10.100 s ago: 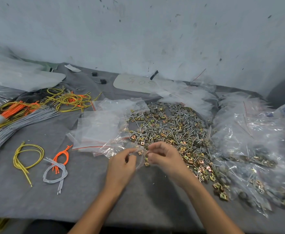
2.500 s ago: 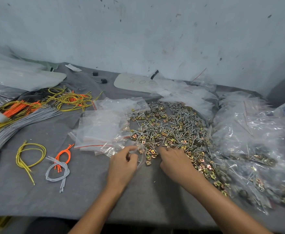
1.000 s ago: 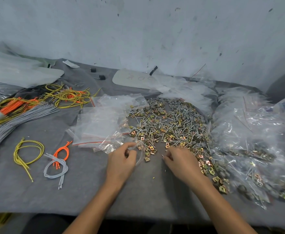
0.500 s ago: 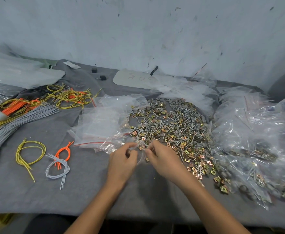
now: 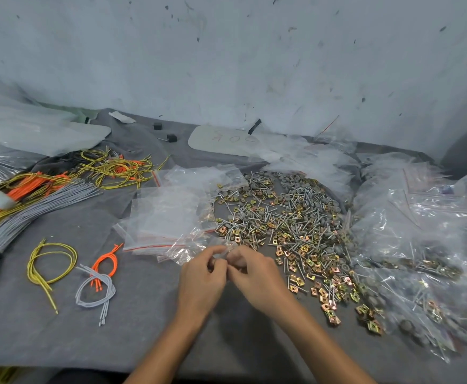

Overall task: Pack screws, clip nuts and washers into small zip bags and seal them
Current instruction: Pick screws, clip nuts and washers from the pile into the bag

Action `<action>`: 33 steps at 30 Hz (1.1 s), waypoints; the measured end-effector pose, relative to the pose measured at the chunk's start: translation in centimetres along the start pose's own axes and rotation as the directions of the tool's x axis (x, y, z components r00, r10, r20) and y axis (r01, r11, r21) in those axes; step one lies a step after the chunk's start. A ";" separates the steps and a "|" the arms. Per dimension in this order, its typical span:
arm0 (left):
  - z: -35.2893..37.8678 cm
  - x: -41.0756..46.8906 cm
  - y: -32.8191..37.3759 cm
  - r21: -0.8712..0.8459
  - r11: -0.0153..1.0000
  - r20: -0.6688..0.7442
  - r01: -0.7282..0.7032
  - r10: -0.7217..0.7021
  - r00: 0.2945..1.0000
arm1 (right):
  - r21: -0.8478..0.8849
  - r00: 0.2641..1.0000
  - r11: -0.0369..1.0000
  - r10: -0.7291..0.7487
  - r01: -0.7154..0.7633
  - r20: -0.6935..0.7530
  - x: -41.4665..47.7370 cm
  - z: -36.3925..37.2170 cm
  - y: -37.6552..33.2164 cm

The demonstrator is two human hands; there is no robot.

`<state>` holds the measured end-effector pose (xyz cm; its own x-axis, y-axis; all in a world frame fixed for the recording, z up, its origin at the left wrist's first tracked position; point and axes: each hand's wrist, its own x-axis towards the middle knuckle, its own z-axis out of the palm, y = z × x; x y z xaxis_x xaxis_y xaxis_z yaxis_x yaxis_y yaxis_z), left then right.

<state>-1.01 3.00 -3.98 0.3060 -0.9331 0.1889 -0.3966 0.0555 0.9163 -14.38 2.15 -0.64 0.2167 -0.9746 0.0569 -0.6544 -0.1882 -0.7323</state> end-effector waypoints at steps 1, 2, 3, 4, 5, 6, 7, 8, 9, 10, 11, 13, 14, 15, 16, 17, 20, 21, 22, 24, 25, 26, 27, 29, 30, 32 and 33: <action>0.0 0.0 0.0 0.001 1.000 -0.005 -0.005 0.005 1.000 | 0.010 1.000 1.000 -0.008 0.008 0.017 -0.1 -0.1 0.1; 0.0 0.1 -0.1 0.004 1.000 -0.005 -0.009 0.009 1.000 | 0.026 0.999 1.000 -0.016 0.016 0.034 -0.1 -0.3 0.1; 0.0 0.1 -0.1 0.004 1.000 -0.003 -0.013 0.013 1.000 | 0.039 0.998 0.999 -0.026 0.024 0.055 -0.1 -0.4 0.2; 0.1 0.1 -0.2 0.000 1.000 0.000 -0.018 0.018 1.000 | 0.043 0.996 0.999 -0.036 0.033 0.080 -0.2 -0.6 0.2; 0.1 0.0 -0.2 -0.005 1.000 0.001 -0.028 0.028 1.000 | 0.040 0.994 0.998 -0.045 0.041 0.105 -0.2 -0.7 0.1; 0.0 0.0 -0.2 -0.008 0.999 0.001 -0.039 0.039 0.999 | 0.031 0.991 0.998 -0.052 0.048 0.123 -0.2 -0.9 0.1; 0.1 0.0 -0.3 -0.006 0.999 0.000 -0.053 0.053 0.999 | 0.015 0.989 0.998 -0.061 0.059 0.137 -0.2 -1.0 0.1; 0.1 0.0 -0.3 -0.004 0.998 -0.001 -0.063 0.063 0.998 | -0.008 0.986 0.997 -0.070 0.072 0.150 -0.2 -1.1 0.1; 0.1 0.1 -0.3 -0.004 0.998 -0.001 -0.068 0.068 0.998 | -0.035 0.983 0.996 -0.079 0.086 0.166 -0.2 -1.1 0.1; 0.2 0.1 -0.3 -0.005 0.997 0.001 -0.071 0.071 0.997 | -0.068 0.979 0.993 -0.084 0.098 0.184 -0.2 -1.1 0.2; 0.2 0.1 -0.4 -0.003 0.997 0.004 -0.075 0.075 0.997 | -0.106 0.975 0.988 -0.088 0.112 0.202 -0.3 -1.2 0.3; 0.2 0.2 -0.5 0.011 0.997 0.001 -0.083 0.083 0.997 | -0.173 0.970 0.975 -0.102 0.142 0.220 -0.4 -1.1 0.5; 0.2 0.2 -0.5 0.016 0.996 -0.001 -0.084 0.084 0.996 | -0.196 0.969 0.968 -0.112 0.156 0.219 -0.4 -1.1 0.6; 0.2 0.1 -0.5 0.015 0.996 -0.001 -0.086 0.086 0.996 | -0.213 0.970 0.963 -0.119 0.164 0.211 -0.4 -1.1 0.6; 0.2 0.1 -0.5 0.011 0.996 0.002 -0.085 0.085 0.996 | -0.222 0.973 0.961 -0.121 0.164 0.195 -0.3 -1.1 0.5; 0.2 0.1 -0.5 0.009 0.997 0.008 -0.081 0.081 0.997 | -0.217 0.977 0.963 -0.122 0.159 0.173 -0.2 -1.1 0.3; 0.1 0.1 -0.4 0.008 0.997 0.031 -0.071 0.071 0.997 | -0.151 0.985 0.977 -0.136 0.152 0.110 0.0 -1.0 -0.3; 0.1 0.1 -0.4 0.010 0.997 0.032 -0.072 0.072 0.997 | -0.137 0.984 0.978 -0.146 0.159 0.103 0.1 -1.0 -0.4; 0.1 0.0 -0.3 0.011 0.997 0.030 -0.070 0.070 0.997 | -0.122 0.982 0.978 -0.158 0.171 0.105 0.0 -0.9 -0.5; 0.1 0.0 -0.2 0.003 0.998 0.031 -0.057 0.057 0.998 | -0.085 0.976 0.977 -0.184 0.194 0.114 -0.1 -1.0 -0.3; 0.0 0.0 -0.2 -0.002 0.999 0.031 -0.047 0.047 0.998 | -0.063 0.975 0.978 -0.192 0.199 0.110 -0.2 -1.1 -0.2; 0.0 0.0 -0.1 -0.002 0.999 0.029 -0.038 0.038 0.999 | -0.037 0.975 0.979 -0.197 0.201 0.099 -0.3 -1.2 0.0; 0.0 0.0 -0.1 0.001 0.999 0.029 -0.032 0.032 0.999 | -0.009 0.976 0.979 -0.202 0.203 0.082 -0.4 -1.4 0.3; 0.0 0.0 0.0 0.003 1.000 0.031 -0.022 0.022 0.999 | 0.033 0.977 0.978 -0.209 0.207 0.044 -0.5 -2.0 0.8; 0.0 0.0 0.0 -0.006 1.000 0.030 -0.016 0.016 0.999 | 0.035 0.979 0.978 -0.204 0.204 0.021 -0.2 -2.6 1.2; 0.0 -0.1 0.0 -0.034 0.999 0.025 -0.014 0.015 1.000 | -0.002 0.984 0.985 -0.174 0.174 -0.026 0.9 -4.2 2.2; 0.0 -0.1 0.0 -0.043 0.999 0.021 -0.021 0.022 1.000 | -0.032 0.987 0.989 -0.149 0.148 -0.053 1.9 -5.3 2.9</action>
<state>-1.06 3.09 -3.97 0.2792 -0.9389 0.2015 -0.3656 0.0901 0.9264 -19.68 -0.85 0.94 0.2729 -0.9407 0.2015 -0.6381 -0.3338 -0.6938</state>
